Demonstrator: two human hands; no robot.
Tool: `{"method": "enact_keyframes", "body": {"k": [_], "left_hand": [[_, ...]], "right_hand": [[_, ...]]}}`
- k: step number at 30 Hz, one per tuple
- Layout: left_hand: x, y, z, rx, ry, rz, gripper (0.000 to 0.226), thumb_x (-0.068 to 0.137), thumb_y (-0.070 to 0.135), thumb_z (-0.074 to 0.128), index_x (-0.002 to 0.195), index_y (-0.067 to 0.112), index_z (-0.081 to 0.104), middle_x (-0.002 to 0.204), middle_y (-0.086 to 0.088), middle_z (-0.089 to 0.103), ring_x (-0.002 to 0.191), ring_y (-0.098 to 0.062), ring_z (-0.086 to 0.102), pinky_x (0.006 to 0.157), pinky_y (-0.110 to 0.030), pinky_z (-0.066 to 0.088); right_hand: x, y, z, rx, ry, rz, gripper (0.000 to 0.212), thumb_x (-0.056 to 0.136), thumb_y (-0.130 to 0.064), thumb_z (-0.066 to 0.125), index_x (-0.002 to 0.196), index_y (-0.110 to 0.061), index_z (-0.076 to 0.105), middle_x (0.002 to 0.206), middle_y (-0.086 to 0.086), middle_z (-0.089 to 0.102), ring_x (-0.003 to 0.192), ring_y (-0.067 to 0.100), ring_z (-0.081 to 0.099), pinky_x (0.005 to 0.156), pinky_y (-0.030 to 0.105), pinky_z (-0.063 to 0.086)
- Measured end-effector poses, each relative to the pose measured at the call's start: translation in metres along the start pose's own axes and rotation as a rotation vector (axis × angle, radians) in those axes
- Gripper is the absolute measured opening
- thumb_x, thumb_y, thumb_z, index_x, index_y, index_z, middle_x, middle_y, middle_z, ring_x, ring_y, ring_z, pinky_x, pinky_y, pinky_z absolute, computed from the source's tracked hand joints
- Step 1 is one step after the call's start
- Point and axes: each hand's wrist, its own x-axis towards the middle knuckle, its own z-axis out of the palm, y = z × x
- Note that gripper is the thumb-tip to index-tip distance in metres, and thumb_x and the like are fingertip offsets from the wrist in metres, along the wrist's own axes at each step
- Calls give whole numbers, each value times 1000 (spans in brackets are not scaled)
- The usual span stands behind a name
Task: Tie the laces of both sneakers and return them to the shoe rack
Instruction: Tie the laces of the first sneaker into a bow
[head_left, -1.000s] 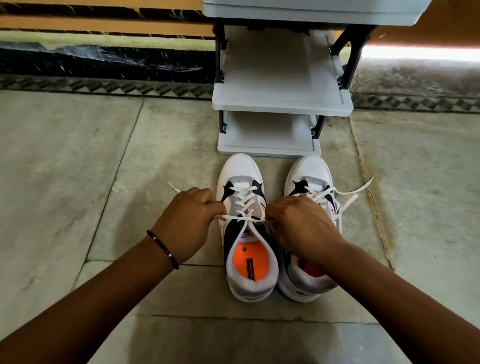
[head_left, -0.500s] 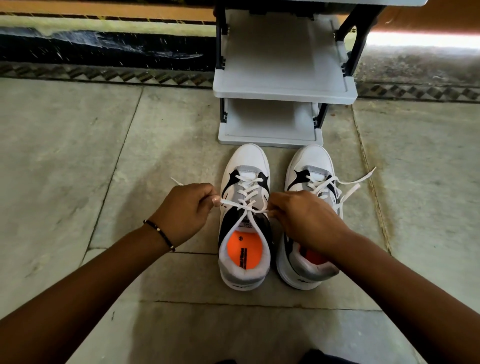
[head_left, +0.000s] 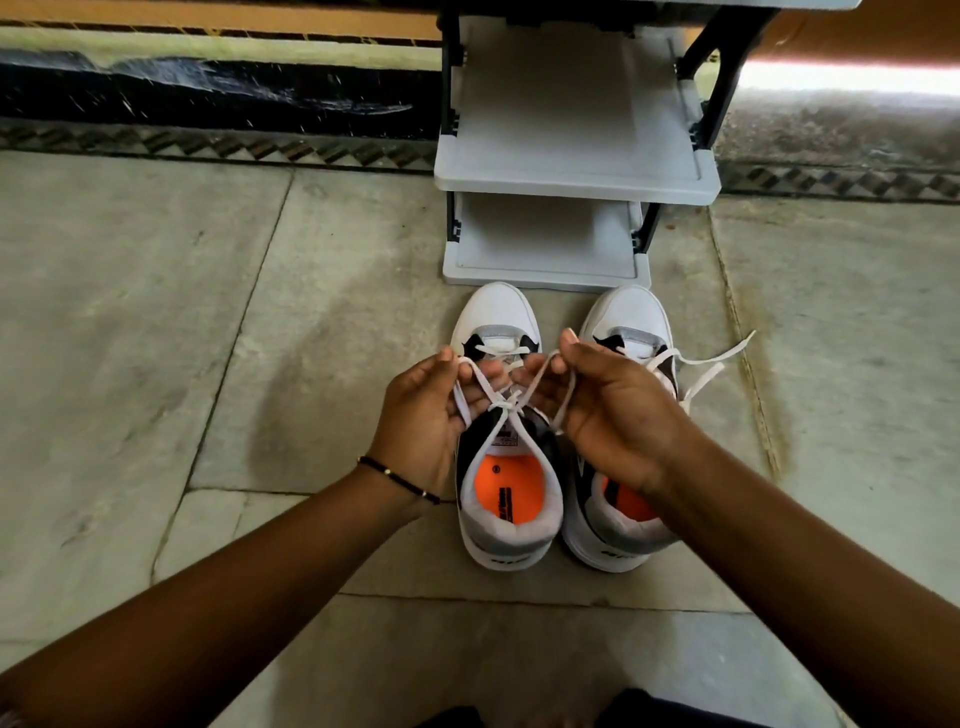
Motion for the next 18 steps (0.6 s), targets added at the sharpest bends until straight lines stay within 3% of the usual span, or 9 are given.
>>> {"method": "enact_keyframes", "body": {"k": [5,10,13,16,18], "left_hand": [[-2,-3,9,26,-15,71,31,96,3,30,79,6,56,48,3,62,50,-8,61,53,-18,55],[2,-8,2,250,-76,172,34,93,-8,32,92,11,60,67,-1,60,59,-5,63,59,-17,54],[0,-10,2,406,-119,238,37,92,-8,32,97,17,59,79,-6,60,67,-5,64,65,-16,54],[-1,-11,-3,567,-145,313,31,92,-6,39,102,15,59,77,-6,63,69,-6,62,69,-15,53],[-2,-8,-4,624,-206,334,29,91,-7,41,104,12,58,77,-5,64,68,-3,62,66,-12,50]], "right_hand": [[8,11,12,85,19,-33,25,94,-15,45,74,-6,58,67,7,62,63,18,60,66,28,55],[14,15,7,53,49,-60,23,95,-10,41,81,-6,59,65,5,52,49,11,47,51,22,44],[15,14,7,-26,47,-46,23,95,-7,40,83,-6,59,67,7,51,53,12,47,53,22,43],[17,14,9,-69,26,-48,21,93,-2,39,93,-2,59,70,10,53,60,18,47,62,30,41],[15,15,11,-47,7,-50,24,93,3,35,98,1,58,68,11,55,56,18,50,57,29,45]]}}
